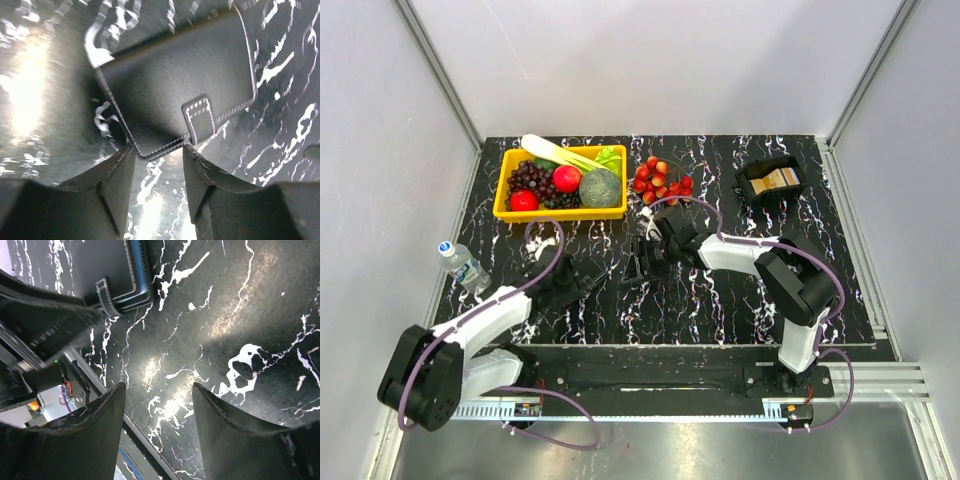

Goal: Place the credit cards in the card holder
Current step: Turn over the card holder at the center of the board, then open the card holder at the center of the board.

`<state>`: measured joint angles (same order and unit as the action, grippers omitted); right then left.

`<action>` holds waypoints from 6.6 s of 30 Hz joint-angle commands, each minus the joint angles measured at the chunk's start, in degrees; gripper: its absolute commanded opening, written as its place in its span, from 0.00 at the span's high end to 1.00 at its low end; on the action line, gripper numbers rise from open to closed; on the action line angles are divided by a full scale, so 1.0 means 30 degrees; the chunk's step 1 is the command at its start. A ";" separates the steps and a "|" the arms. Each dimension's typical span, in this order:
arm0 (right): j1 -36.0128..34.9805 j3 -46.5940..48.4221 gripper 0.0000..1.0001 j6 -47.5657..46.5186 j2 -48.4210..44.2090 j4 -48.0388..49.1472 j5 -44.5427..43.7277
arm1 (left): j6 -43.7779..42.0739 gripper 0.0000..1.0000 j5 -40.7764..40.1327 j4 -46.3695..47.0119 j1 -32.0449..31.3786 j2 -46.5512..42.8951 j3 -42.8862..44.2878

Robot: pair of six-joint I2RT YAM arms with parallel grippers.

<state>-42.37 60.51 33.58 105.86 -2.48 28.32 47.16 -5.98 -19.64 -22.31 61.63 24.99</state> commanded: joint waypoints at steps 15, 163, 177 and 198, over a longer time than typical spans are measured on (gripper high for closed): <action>0.1965 -0.2210 0.32 0.1810 -0.1218 0.2901 -0.0217 | 0.0456 0.05 -0.6200 -0.2530 -0.5897 -0.0734 0.3446; 0.2844 -0.2505 0.77 -0.0355 0.0277 -0.1458 -0.5980 | -1.4315 1.00 0.4486 0.3321 -0.8649 1.3563 0.8868; 0.3195 -0.2621 0.83 0.0465 0.1830 -0.1546 -0.6479 | -0.8309 1.00 0.1145 1.2370 -0.8415 0.6737 0.1545; 0.3195 -0.2592 0.86 0.0437 0.2505 -0.0961 -0.5923 | -0.9243 0.49 0.1436 1.0006 -0.8385 0.8811 0.4675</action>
<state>-33.58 55.59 39.72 107.26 -1.19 25.61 21.43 -1.76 12.58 -47.35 86.35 35.62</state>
